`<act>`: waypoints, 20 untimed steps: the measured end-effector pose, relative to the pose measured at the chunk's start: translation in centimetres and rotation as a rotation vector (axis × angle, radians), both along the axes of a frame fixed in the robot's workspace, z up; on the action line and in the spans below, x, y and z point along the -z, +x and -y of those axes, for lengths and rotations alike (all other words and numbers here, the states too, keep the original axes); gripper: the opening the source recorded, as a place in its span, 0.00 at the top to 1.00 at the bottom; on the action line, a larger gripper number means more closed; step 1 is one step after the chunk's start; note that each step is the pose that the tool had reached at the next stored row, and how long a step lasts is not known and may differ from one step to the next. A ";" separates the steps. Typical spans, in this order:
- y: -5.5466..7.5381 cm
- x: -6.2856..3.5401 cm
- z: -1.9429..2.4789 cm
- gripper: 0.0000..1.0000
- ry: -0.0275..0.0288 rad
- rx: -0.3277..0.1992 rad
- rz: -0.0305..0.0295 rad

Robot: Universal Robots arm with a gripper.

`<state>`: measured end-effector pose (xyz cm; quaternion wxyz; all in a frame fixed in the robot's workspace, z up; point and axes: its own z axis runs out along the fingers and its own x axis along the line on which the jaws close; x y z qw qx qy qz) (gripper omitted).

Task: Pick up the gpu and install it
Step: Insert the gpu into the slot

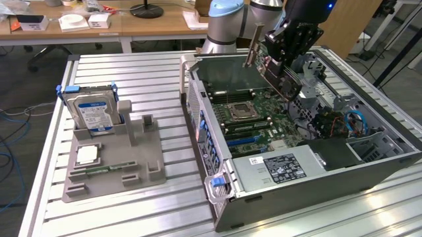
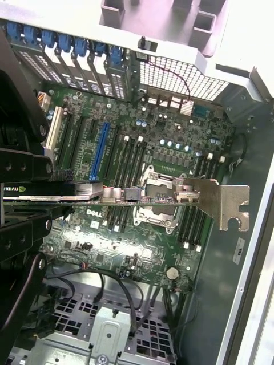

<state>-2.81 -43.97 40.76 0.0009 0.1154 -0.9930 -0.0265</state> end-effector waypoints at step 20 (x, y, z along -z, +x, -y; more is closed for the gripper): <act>0.0 0.00 0.00 0.74 0.0000 -0.045 0.0000</act>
